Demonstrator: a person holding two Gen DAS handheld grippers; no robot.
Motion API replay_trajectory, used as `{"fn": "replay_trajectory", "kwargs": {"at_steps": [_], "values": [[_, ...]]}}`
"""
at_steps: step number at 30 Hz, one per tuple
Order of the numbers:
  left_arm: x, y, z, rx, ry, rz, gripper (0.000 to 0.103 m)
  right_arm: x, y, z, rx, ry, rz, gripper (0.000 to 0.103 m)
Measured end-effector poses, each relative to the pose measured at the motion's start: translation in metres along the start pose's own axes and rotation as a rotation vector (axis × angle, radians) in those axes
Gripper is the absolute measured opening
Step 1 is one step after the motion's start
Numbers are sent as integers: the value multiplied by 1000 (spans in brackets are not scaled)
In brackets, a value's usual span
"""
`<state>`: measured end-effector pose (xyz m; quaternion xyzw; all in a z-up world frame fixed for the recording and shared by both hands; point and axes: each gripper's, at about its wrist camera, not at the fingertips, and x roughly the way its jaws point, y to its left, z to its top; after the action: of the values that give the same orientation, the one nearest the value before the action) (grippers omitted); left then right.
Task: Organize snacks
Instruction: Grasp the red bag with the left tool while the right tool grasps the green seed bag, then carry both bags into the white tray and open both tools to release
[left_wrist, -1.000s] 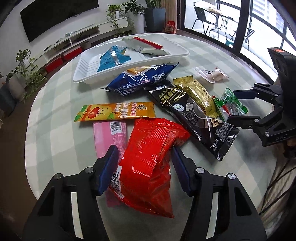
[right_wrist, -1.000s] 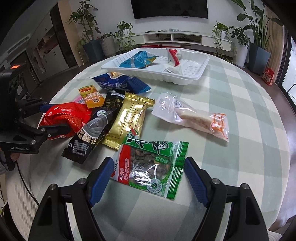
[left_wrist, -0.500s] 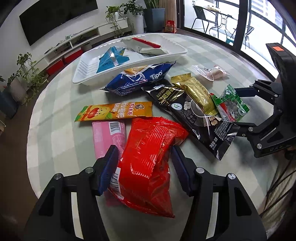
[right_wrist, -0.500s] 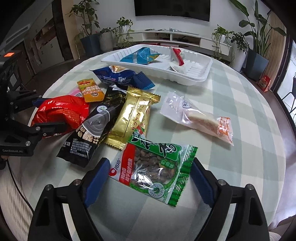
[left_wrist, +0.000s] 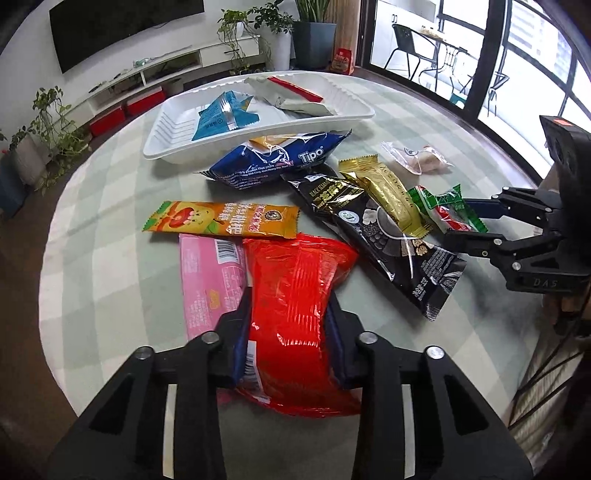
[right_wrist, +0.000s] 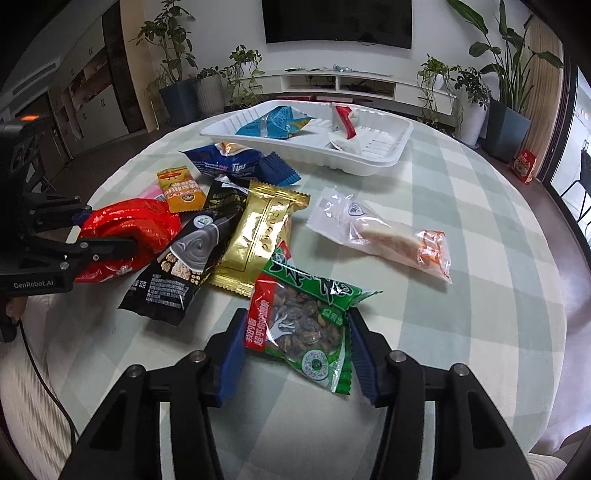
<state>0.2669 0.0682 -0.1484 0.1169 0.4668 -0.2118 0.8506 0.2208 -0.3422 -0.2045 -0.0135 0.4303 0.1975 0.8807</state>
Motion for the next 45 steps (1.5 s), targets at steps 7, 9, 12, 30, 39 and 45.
{"fn": "replay_trajectory", "kwargs": {"at_steps": [7,9,12,30,39,45], "values": [[-2,8,-4,-64,-7,-32,29,-5,-23,-1,138,2,128,49],[-4,9,-5,-75,-10,-37,29,-6,-29,-2,179,4,170,49],[-9,12,-7,-95,-19,-51,29,-7,-39,-3,247,5,231,49],[-44,22,0,-197,-111,-116,29,-35,-56,13,381,-56,404,49],[-50,35,30,-224,-171,-118,29,-37,-64,44,379,-99,422,49],[-46,46,60,-242,-202,-108,29,-31,-72,78,366,-135,412,49]]}}
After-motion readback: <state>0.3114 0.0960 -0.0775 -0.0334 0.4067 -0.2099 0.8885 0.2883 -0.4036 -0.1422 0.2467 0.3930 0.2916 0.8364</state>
